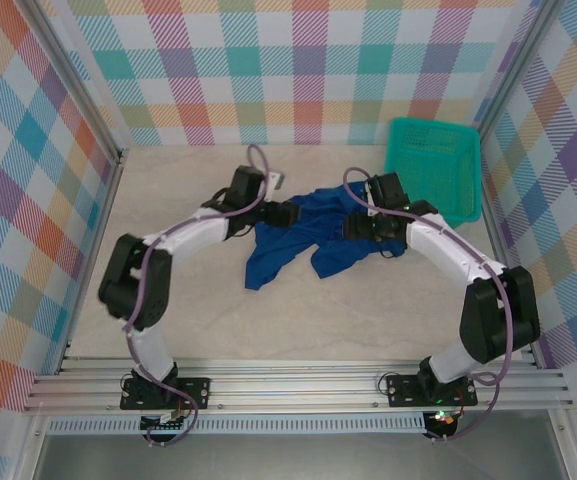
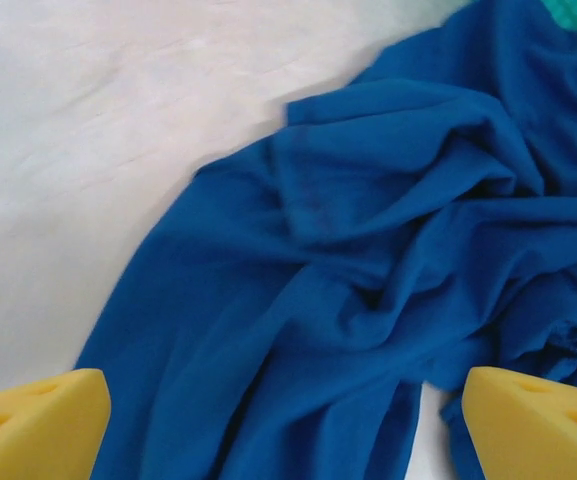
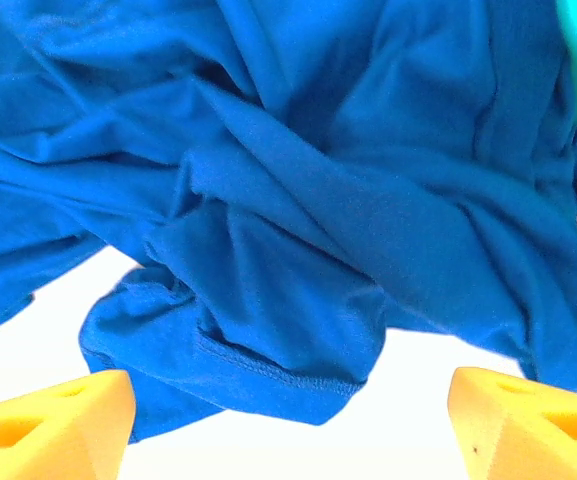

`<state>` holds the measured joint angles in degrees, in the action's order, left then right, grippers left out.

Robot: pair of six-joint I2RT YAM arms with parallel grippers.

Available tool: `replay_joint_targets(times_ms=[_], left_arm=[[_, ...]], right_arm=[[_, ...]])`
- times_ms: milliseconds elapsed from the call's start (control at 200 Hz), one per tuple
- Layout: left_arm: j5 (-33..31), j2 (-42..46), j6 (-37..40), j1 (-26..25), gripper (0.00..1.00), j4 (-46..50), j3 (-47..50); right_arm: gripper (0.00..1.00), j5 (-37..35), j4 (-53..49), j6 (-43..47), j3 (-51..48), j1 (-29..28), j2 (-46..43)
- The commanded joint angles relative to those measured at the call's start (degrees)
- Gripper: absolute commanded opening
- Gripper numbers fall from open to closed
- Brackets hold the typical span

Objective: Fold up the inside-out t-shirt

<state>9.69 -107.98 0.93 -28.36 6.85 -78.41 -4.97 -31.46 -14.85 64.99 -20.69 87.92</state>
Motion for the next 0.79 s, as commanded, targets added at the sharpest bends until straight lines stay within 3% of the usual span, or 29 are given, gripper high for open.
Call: replay_joint_targets(times_ms=[0,170,280,320,470,540,660,790], left_arm=[[3.49,-8.35,10.45,-2.0,0.88,11.96,-9.33],[7.26,-18.98,12.84,-2.23,0.81,16.98,-22.64],[10.34,-26.64,11.81,-2.4,0.59,20.87,-33.62],[10.6,-29.29,11.09,-2.4,0.52,22.03,-37.5],[11.1,-33.66,8.63,-2.27,0.27,22.45,-46.83],[11.22,-33.38,7.89,-2.14,0.15,21.69,-48.57],[10.14,-30.25,7.7,-1.21,0.04,21.03,-48.96],[9.04,-22.12,7.33,1.15,0.0,21.12,-46.17]], right_arm=[[0.81,4.18,4.92,-6.65,-3.32,0.21,0.01],[0.77,8.16,12.73,-13.65,-6.17,0.03,4.97],[0.71,8.27,15.86,-14.86,-6.41,-0.05,8.65],[0.64,7.81,16.53,-14.76,-6.39,0.02,9.7],[0.17,5.37,19.25,-11.57,-6.82,0.04,8.87],[0.05,4.29,19.27,-8.76,-6.46,0.03,6.32],[0.0,3.72,17.62,-3.63,-5.29,0.03,0.22],[0.0,6.31,14.77,1.54,-3.21,0.03,-7.47]])
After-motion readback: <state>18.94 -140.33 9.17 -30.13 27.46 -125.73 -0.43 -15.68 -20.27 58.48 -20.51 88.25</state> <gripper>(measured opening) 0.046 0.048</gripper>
